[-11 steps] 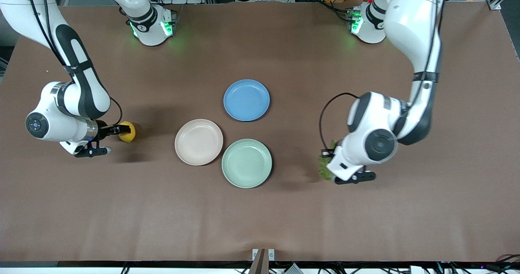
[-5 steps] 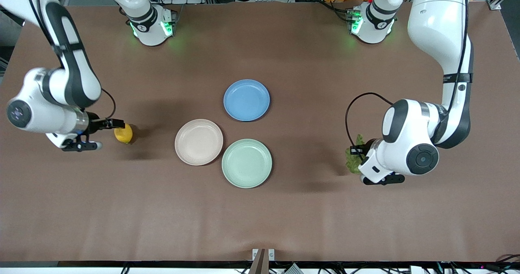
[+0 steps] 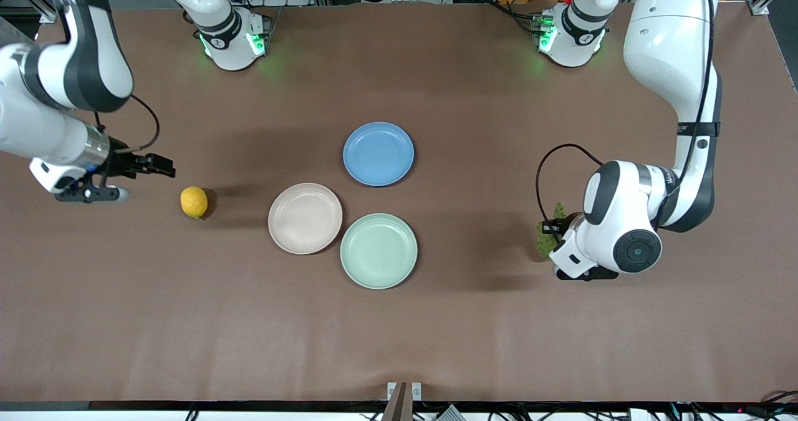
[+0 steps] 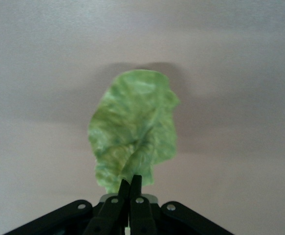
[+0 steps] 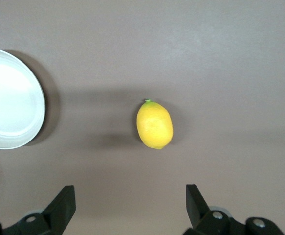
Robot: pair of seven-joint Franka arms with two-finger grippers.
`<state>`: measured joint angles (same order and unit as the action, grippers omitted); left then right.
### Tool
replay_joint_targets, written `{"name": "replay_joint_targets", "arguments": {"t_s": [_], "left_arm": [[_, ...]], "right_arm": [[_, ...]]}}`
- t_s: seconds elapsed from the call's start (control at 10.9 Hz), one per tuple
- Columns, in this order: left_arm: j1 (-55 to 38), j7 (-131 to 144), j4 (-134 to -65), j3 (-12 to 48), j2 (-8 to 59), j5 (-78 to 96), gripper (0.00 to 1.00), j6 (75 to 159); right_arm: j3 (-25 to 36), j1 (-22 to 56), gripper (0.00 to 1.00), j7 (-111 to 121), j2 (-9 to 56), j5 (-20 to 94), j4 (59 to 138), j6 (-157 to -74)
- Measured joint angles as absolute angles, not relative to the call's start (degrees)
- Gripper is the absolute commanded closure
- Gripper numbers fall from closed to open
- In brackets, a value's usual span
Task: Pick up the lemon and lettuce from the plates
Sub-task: 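Retract the right arm while the left gripper lowers the lettuce onto the table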
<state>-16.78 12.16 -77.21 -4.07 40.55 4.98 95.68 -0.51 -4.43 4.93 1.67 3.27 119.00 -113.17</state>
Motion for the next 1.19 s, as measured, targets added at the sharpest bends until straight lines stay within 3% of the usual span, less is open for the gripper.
{"name": "replay_joint_targets", "arguments": {"t_s": [0.18,0.37,1.0,1.19], "left_arm": [[-15.5,11.1,-77.5,-4.1,40.7,4.7,1.00,95.7],[-14.3,10.3,-77.9,-4.1,41.0,4.5,0.01,95.7],[-13.2,2.5,-78.4,-4.1,41.3,1.5,0.00,95.7],[-12.9,2.1,-78.0,-4.1,41.2,0.7,0.00,95.3]], "right_arm": [[-0.3,-4.8,0.00,4.9,-2.5,3.3,120.3,-113.4],[-0.1,-5.2,0.00,4.9,-6.2,3.3,119.7,-112.9],[-0.3,-5.6,0.00,4.9,-8.8,2.4,99.6,-93.8],[-0.3,-5.6,0.00,4.9,-8.8,1.9,96.5,-92.0]]}}
